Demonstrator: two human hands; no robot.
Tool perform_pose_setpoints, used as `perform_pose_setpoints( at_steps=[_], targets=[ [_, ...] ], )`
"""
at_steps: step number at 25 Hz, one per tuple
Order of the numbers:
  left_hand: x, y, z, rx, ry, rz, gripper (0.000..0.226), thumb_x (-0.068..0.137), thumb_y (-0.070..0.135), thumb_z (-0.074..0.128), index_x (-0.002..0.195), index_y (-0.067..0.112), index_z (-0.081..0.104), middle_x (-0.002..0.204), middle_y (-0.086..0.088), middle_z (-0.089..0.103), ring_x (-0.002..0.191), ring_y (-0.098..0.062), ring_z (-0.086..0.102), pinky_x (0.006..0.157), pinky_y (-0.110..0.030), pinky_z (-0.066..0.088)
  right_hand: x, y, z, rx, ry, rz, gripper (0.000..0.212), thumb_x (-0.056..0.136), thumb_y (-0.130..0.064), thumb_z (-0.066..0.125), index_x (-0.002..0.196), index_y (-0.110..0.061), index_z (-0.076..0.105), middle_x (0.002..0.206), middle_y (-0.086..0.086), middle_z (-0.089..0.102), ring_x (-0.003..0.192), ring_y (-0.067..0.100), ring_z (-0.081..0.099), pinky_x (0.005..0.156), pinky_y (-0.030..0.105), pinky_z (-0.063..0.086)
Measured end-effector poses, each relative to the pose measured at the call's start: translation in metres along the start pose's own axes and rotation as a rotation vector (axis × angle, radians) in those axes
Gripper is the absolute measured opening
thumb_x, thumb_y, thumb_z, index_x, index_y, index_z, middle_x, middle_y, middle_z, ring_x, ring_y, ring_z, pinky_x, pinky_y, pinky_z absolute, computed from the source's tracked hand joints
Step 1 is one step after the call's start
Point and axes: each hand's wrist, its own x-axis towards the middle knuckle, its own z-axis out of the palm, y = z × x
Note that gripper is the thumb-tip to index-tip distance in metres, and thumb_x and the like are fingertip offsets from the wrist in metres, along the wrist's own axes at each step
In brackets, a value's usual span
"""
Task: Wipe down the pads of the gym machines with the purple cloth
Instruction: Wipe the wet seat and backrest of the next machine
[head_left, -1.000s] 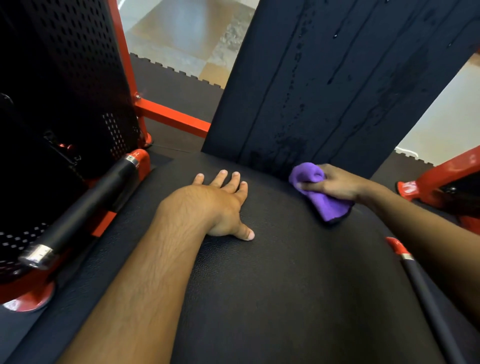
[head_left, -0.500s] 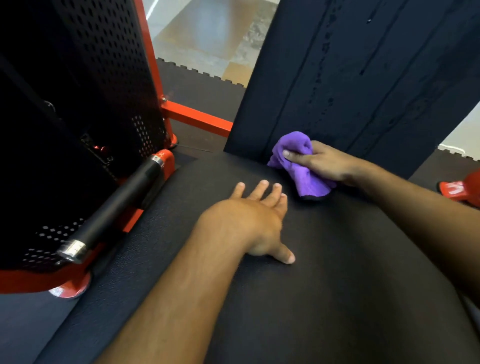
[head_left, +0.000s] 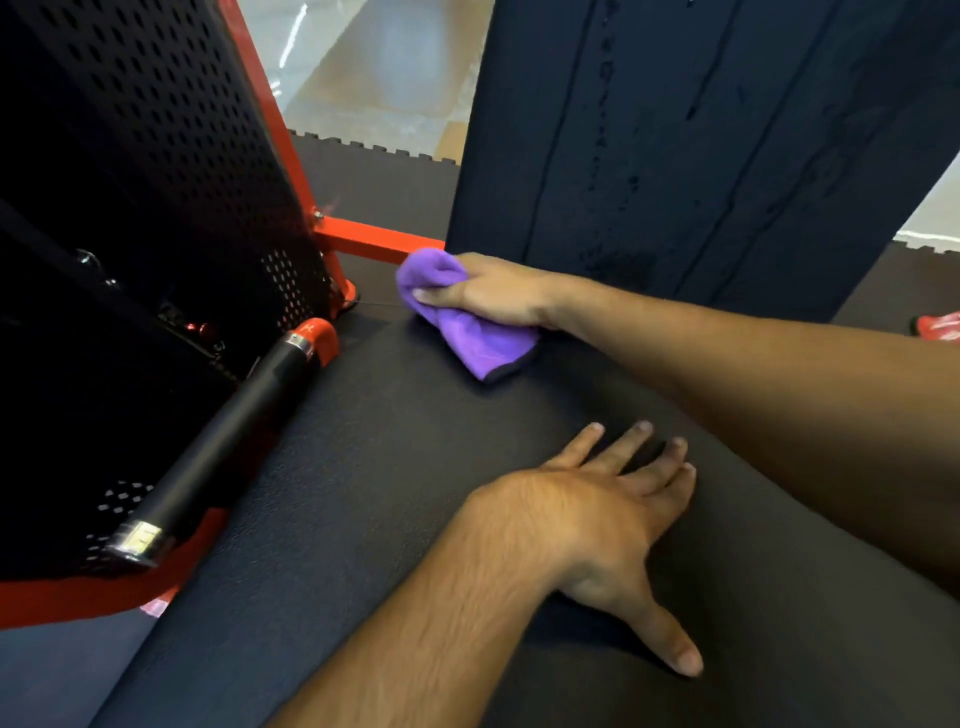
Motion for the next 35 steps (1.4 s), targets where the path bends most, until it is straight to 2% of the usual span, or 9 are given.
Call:
perform_pose_setpoints(
  at_steps=[4, 7, 13, 16, 20, 24, 29, 32, 35],
  targets=[
    [0.001, -0.012, 0.002, -0.012, 0.093, 0.037, 0.122, 0.084, 0.069, 0.069, 0.165, 0.022, -0.008, 0.171, 0.008, -0.017, 0.153, -0.01, -0.029, 0.121, -0.04, -0.025, 0.01, -0.006, 0.009, -0.056, 0.002, -0.099, 0.005, 0.096, -0.042, 0.064, 0.096, -0.047, 0.063, 0.098, -0.023, 0.066, 0.093, 0.0, 0.06, 0.083, 0.02, 0.042],
    [0.002, -0.015, 0.003, 0.008, 0.126, 0.04, 0.125, 0.082, 0.07, 0.071, 0.165, 0.02, -0.008, 0.171, 0.007, -0.02, 0.152, -0.01, -0.029, 0.122, -0.039, -0.024, -0.033, 0.029, -0.016, -0.105, 0.004, -0.07, 0.032, 0.092, -0.045, 0.068, 0.121, -0.033, 0.066, 0.117, -0.014, 0.07, 0.111, 0.009, 0.064, 0.1, 0.027, 0.046],
    [0.018, -0.01, 0.003, 0.051, 0.169, 0.068, 0.121, 0.084, 0.075, 0.063, 0.165, 0.019, -0.007, 0.171, 0.003, -0.02, 0.153, -0.012, -0.029, 0.124, -0.044, -0.022, -0.049, 0.035, -0.023, -0.143, 0.009, 0.018, 0.022, 0.096, -0.034, 0.067, 0.118, -0.03, 0.064, 0.112, -0.012, 0.068, 0.102, 0.006, 0.061, 0.094, 0.028, 0.045],
    [0.028, -0.009, 0.006, 0.084, 0.212, 0.052, 0.099, 0.094, 0.075, 0.046, 0.166, 0.022, 0.004, 0.174, 0.002, -0.005, 0.158, -0.015, -0.017, 0.126, -0.045, -0.017, 0.005, 0.0, 0.011, -0.221, 0.038, -0.045, 0.024, 0.095, -0.039, 0.061, 0.119, -0.033, 0.062, 0.114, -0.011, 0.068, 0.105, 0.012, 0.062, 0.096, 0.034, 0.048],
    [0.033, -0.011, 0.01, 0.086, 0.282, 0.057, 0.062, 0.109, 0.053, 0.03, 0.164, 0.024, 0.021, 0.173, 0.003, 0.01, 0.159, -0.015, -0.006, 0.128, -0.042, -0.01, 0.006, 0.001, 0.016, -0.246, 0.097, -0.058, 0.027, 0.09, -0.032, 0.057, 0.117, -0.032, 0.06, 0.105, -0.008, 0.069, 0.099, 0.017, 0.062, 0.092, 0.042, 0.052],
    [0.042, -0.034, 0.012, 0.045, 0.543, 0.099, 0.058, 0.108, 0.046, 0.037, 0.158, 0.016, 0.037, 0.168, -0.002, 0.031, 0.156, -0.017, 0.02, 0.128, -0.039, 0.01, -0.052, 0.0, -0.008, -0.349, 0.113, -0.09, 0.053, 0.071, -0.015, 0.052, 0.12, -0.035, 0.057, 0.107, -0.011, 0.068, 0.1, 0.017, 0.061, 0.087, 0.041, 0.052],
    [0.045, -0.042, 0.014, -0.106, 0.774, -0.065, 0.054, 0.102, 0.048, 0.054, 0.151, 0.026, 0.048, 0.151, -0.002, 0.055, 0.137, -0.023, 0.049, 0.114, -0.038, 0.04, -0.186, 0.008, -0.046, -0.178, 0.45, -0.085, 0.062, 0.068, -0.006, 0.057, 0.125, -0.029, 0.057, 0.118, -0.015, 0.066, 0.107, 0.005, 0.061, 0.091, 0.028, 0.049],
    [0.046, -0.034, 0.015, -0.067, 0.747, -0.11, 0.058, 0.103, 0.045, 0.054, 0.156, 0.022, 0.044, 0.159, 0.0, 0.047, 0.149, -0.014, 0.039, 0.127, -0.035, 0.02, -0.271, 0.02, -0.046, -0.064, 0.594, 0.071, 0.067, 0.069, 0.0, 0.058, 0.127, -0.034, 0.057, 0.119, -0.019, 0.064, 0.108, -0.006, 0.059, 0.092, 0.023, 0.048],
    [0.042, -0.029, 0.011, -0.029, 0.714, -0.213, 0.075, 0.098, 0.065, 0.038, 0.16, 0.024, 0.037, 0.167, 0.005, 0.033, 0.154, -0.006, 0.024, 0.128, -0.032, 0.005, -0.327, 0.028, -0.039, -0.018, 0.596, 0.18, 0.07, 0.073, 0.001, 0.058, 0.13, -0.04, 0.054, 0.123, -0.02, 0.061, 0.111, -0.009, 0.055, 0.088, 0.018, 0.045]
  ],
)
